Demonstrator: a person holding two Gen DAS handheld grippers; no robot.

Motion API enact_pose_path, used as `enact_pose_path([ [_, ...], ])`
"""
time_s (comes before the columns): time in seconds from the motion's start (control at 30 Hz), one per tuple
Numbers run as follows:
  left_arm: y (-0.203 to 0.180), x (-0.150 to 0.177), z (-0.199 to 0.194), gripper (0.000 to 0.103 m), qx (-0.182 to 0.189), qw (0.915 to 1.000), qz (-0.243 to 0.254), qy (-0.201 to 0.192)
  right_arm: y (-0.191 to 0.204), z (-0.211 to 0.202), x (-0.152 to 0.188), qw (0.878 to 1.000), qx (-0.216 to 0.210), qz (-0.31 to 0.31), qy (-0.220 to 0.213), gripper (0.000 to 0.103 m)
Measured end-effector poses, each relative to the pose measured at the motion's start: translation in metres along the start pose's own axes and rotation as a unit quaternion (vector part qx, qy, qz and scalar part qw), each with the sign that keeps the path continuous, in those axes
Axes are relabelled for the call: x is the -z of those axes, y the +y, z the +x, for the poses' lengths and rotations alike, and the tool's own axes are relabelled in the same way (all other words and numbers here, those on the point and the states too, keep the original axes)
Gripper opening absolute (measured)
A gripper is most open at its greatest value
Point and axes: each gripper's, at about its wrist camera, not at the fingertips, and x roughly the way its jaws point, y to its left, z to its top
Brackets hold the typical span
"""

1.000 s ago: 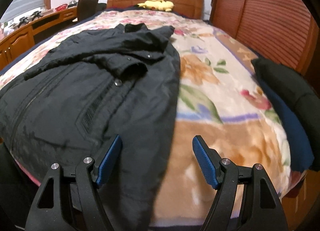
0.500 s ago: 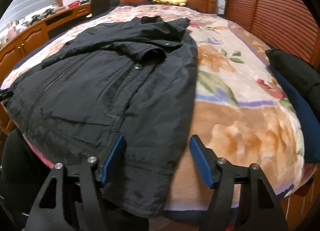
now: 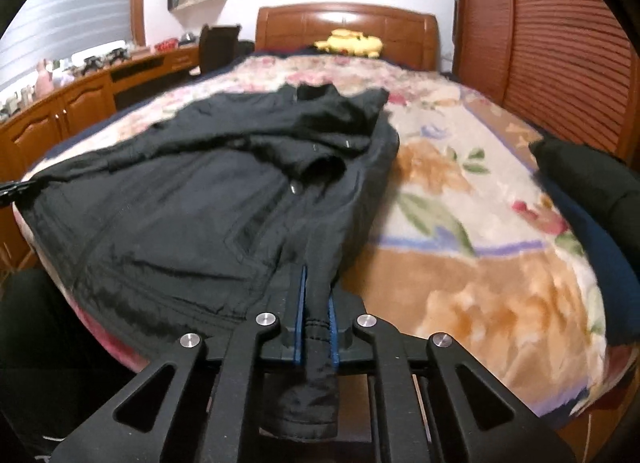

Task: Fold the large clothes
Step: 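Move both tools to the jacket's side edge and close on it, then lift the jacket with both tools, fold it over onto itself, open both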

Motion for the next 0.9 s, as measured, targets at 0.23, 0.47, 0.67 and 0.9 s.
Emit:
enact_pose_path([
  [0.23, -0.006, -0.029, -0.022, 0.001, -0.002, 0.9990, 0.003, -0.045, 0.005, -0.016, -0.035, 0.999, 0.006, -0.003, -0.041, 0.005],
  [0.47, -0.015, -0.047, -0.049, 0.000, 0.011, 0.9968, 0.010, -0.078, 0.009, -0.044, -0.062, 0.997, 0.030, -0.008, -0.068, 0.004],
  [0.67, -0.023, -0.058, -0.087, 0.000, 0.008, 0.9931, 0.023, -0.114, 0.014, -0.079, -0.074, 0.994, 0.040, -0.017, -0.101, 0.004],
  [0.9, -0.019, -0.079, -0.127, 0.000, -0.008, 0.9884, 0.027, -0.149, 0.022, -0.121, -0.099, 0.989, 0.034, -0.041, -0.138, 0.004],
])
